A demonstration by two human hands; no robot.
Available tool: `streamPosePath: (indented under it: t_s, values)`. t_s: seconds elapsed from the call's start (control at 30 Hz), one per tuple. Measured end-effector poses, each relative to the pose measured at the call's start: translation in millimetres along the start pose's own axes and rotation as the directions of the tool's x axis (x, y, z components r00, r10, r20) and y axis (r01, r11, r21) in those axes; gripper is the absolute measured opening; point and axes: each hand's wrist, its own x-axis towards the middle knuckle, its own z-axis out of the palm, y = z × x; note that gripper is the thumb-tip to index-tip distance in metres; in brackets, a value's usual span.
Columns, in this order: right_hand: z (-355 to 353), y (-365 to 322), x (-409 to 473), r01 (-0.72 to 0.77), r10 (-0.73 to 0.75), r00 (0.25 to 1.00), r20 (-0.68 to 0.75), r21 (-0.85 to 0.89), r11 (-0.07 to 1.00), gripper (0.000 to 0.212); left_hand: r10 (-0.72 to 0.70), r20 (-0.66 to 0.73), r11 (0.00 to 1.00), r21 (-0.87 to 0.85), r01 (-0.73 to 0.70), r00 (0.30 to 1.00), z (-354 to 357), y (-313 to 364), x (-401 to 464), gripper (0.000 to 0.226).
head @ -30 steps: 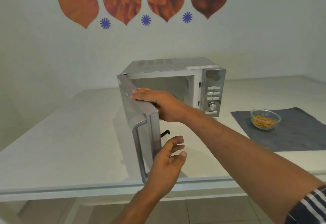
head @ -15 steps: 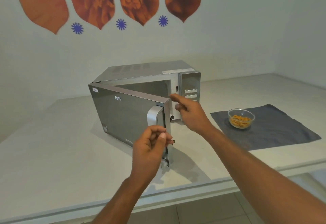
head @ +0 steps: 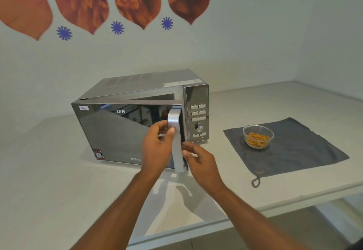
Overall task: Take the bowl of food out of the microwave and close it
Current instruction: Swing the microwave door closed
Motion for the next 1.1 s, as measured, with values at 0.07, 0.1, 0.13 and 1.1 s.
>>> streamPosePath:
  t_s: [0.07,0.1,0.13,1.1]
  values:
    - [0,4,14,-0.035,0.035,0.999,0.0,0.013,0.999,0.03,-0.003,0.018,1.0,0.0,0.003,1.0,11,-3,13,0.024]
    - [1,5,21,-0.054,0.054,0.999,-0.003,0.023,0.998,0.031,-0.001,0.019,1.0,0.007,0.001,1.0,16,-3,19,0.026]
    - [1,7,29,-0.074,0.074,0.997,-0.002,0.029,0.997,0.032,0.001,0.016,1.0,0.02,-0.002,1.0,21,-4,25,0.028]
    - [14,50,140,-0.24,0.24,0.967,-0.092,0.011,0.971,0.035,0.091,-0.077,0.99,0.117,-0.082,0.993,87,-47,123,0.017]
